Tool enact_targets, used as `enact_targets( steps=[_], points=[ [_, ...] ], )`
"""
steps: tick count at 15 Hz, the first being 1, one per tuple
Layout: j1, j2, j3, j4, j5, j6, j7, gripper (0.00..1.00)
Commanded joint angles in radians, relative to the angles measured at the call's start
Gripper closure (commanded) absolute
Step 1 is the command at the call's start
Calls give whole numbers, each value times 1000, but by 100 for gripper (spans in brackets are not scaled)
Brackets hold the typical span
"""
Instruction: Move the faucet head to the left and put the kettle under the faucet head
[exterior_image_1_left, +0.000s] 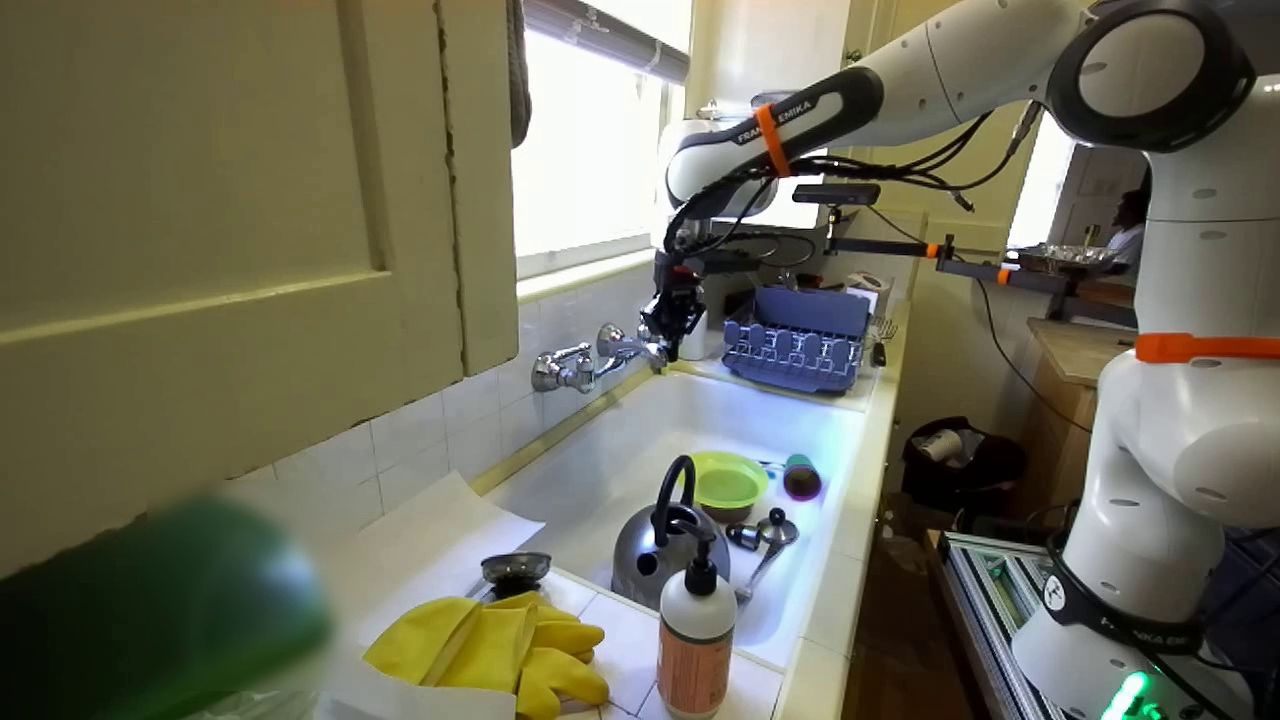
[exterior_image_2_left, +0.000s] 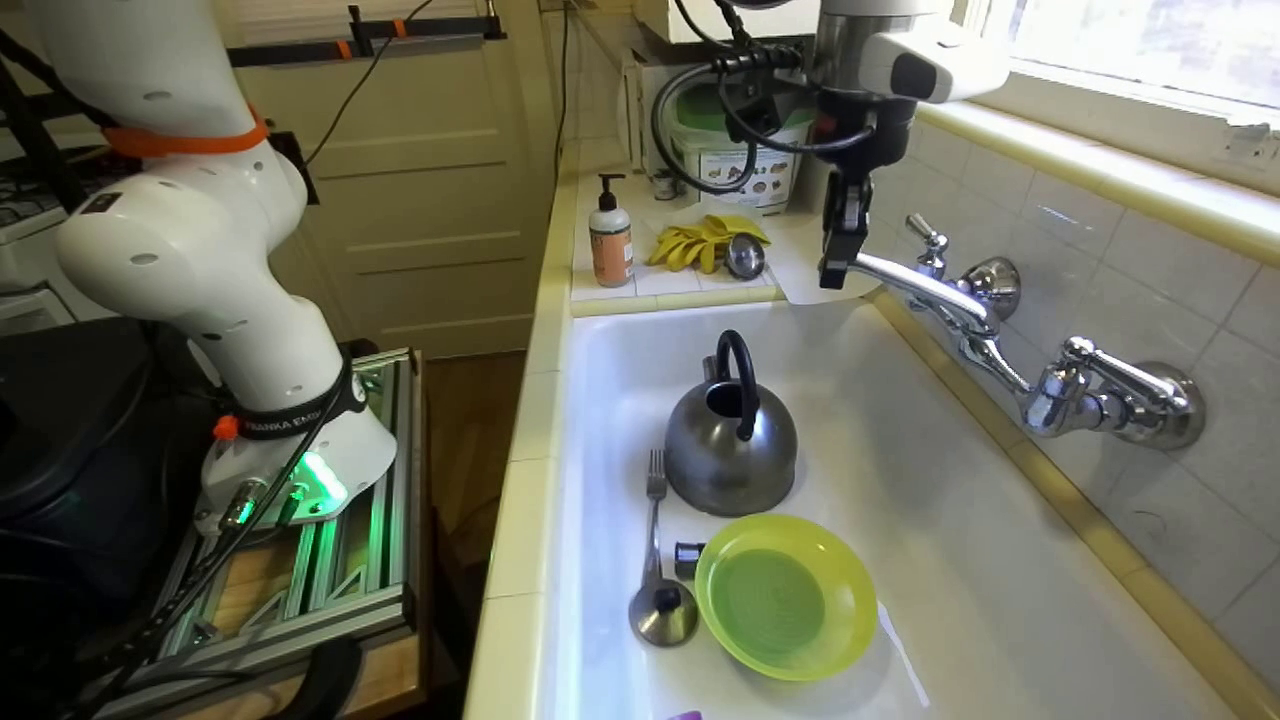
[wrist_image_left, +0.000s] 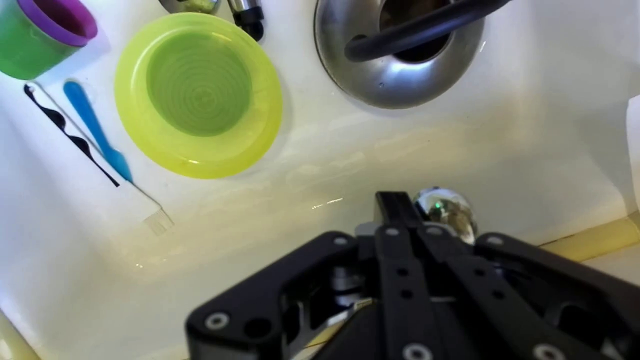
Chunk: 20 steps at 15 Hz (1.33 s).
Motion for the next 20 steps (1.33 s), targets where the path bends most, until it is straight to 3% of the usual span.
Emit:
enact_targets(
  steps=[1, 5, 6, 8, 16, 17, 20],
  points=[
    [43, -99, 11, -110, -120, -44, 33, 100],
    [70, -225, 42, -236, -219, -79, -65, 100],
    [75, -257, 50, -274, -231, -60, -108, 74],
    [84, -308, 59, -334, -220, -42, -196, 68],
    [116, -337, 32, -375, -165, -55, -650, 7],
    [120, -323, 29, -367, -164, -56, -703, 1],
    [125, -319, 16, -391, -154, -39, -875, 0]
  ],
)
